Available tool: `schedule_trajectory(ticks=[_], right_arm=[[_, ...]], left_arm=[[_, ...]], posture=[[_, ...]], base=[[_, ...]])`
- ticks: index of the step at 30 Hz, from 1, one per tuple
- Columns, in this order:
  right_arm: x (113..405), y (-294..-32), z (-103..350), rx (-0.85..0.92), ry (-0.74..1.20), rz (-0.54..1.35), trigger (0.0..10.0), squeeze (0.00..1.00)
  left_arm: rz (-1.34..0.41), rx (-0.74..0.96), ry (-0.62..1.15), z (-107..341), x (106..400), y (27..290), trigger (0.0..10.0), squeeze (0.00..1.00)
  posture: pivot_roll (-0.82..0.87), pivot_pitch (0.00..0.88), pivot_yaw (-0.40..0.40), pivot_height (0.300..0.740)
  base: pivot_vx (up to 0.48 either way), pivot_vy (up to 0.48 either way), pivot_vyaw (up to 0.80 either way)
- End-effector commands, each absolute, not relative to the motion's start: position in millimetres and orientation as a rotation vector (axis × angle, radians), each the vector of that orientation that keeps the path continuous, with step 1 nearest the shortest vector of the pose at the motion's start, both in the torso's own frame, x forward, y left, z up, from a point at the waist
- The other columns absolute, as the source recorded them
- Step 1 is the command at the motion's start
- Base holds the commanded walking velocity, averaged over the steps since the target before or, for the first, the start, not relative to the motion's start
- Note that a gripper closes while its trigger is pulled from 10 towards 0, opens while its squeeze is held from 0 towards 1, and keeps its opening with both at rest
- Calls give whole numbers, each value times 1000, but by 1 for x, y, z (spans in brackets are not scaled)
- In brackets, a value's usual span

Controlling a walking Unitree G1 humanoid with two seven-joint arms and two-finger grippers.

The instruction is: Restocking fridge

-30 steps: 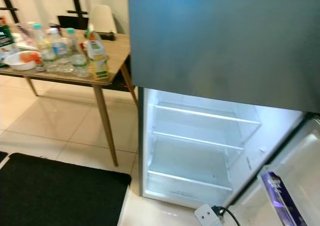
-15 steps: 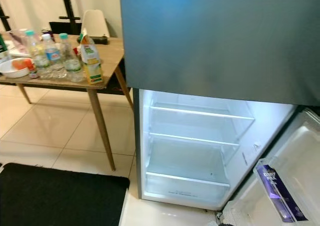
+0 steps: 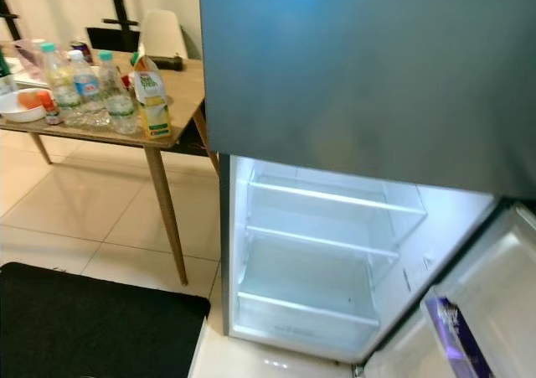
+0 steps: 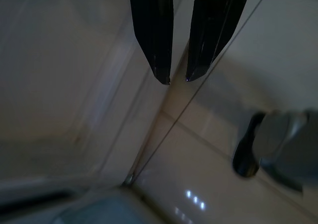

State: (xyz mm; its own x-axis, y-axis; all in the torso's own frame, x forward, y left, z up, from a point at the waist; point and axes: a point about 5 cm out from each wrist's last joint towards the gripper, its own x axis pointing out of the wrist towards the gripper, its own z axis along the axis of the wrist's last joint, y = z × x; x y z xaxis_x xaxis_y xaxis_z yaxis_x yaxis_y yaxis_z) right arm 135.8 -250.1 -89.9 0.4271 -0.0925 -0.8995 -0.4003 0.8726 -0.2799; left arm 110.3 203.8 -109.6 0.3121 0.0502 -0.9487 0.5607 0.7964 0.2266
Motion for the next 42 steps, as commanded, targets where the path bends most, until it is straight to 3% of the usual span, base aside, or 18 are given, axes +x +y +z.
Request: schedule_trajectory(ticks=[1, 31, 42], right_arm=[[129, -249, -93, -486, 1147, 209, 10000, 0], [128, -245, -95, -469, 1160, 194, 10000, 0], [129, -244, -94, -465, 1157, 195, 10000, 0]], left_arm=[[-353, 577, 1204, -109, 115, 202, 10000, 0], [-339, 537, 1215, -109, 114, 203, 10000, 0], [-340, 524, 1226, -109, 112, 202, 10000, 0]], posture=[[-77, 0, -24, 740], [-75, 0, -10, 740], [-73, 0, -12, 740]], base=[[0, 0, 0], [0, 0, 0], [266, 0, 0]])
